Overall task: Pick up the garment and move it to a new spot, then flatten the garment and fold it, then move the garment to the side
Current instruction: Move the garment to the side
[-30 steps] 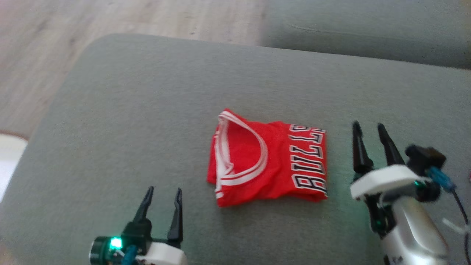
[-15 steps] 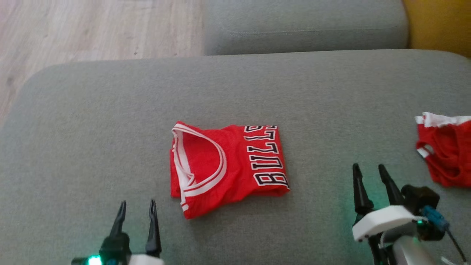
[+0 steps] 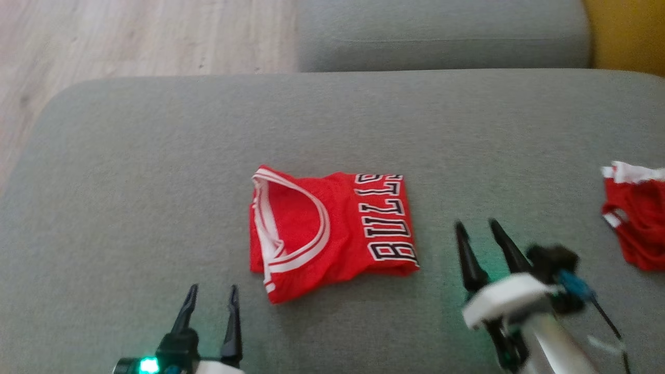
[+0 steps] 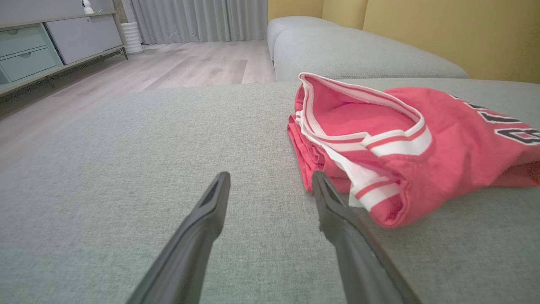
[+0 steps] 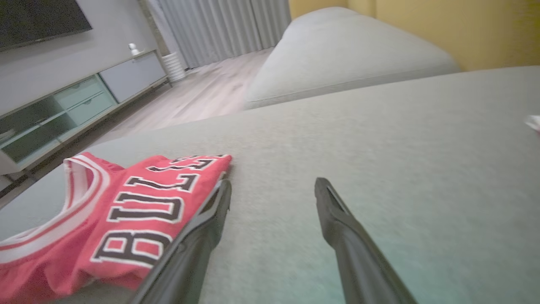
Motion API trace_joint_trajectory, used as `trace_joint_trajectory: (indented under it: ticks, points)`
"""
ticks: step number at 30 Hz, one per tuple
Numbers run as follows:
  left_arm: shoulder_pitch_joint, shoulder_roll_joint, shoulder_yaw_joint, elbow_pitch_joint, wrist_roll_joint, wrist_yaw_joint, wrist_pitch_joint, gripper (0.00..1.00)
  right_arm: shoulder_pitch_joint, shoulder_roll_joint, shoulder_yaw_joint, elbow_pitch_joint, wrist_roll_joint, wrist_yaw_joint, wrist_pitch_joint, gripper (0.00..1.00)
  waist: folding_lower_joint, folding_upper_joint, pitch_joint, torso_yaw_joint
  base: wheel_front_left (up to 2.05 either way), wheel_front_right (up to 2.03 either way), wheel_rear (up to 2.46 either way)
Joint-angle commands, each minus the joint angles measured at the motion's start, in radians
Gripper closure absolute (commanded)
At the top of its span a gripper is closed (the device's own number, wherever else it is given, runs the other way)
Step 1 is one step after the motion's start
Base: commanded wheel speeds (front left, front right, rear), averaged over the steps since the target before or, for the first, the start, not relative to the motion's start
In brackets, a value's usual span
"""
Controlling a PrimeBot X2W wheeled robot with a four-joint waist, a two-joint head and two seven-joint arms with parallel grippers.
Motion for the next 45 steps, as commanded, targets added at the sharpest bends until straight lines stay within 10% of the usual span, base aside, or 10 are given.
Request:
trace_joint_trajectory:
  ticks: [1,13,16,24,37,45]
  points:
    - [-0.050,0.002,0.018,-0.024,0.002,-0.002,-0.005,0.00,-0.089,-0.002,0.046,-0.017,0.010,-0.001,-0.011,0.00,-0.0002,0.0000,0.021,0.032,0.00,0.00,0.00]
    - [-0.069,0.002,-0.050,0.011,-0.009,-0.023,-0.005,0.00,-0.284,-0.001,0.109,0.423,0.001,-0.001,0.029,0.00,-0.0002,0.0000,0.069,0.189,0.00,0.00,0.00]
    - [-0.064,0.002,-0.043,0.008,-0.020,-0.018,-0.005,0.00,-0.291,-0.001,0.129,0.469,0.007,-0.001,0.023,1.00,-0.0002,0.0000,0.072,0.185,0.00,0.00,0.00]
    - [-0.067,0.002,-0.034,-0.011,-0.024,-0.018,-0.005,0.00,-0.333,-0.001,0.135,0.448,0.027,-0.001,-0.009,1.00,-0.0002,0.0000,0.051,0.042,0.00,0.00,0.00]
    - [-0.193,0.002,-0.055,-0.032,-0.004,-0.040,-0.005,0.00,-0.352,-0.001,0.120,0.269,0.004,-0.001,-0.011,1.00,-0.0002,0.0000,0.139,-0.435,0.00,0.00,0.00]
    - [-0.239,0.002,-0.071,-0.023,0.004,-0.051,-0.005,0.00,-0.372,-0.001,0.110,0.209,0.007,-0.001,-0.011,1.00,-0.0002,0.0000,0.190,-0.548,0.00,0.00,0.00]
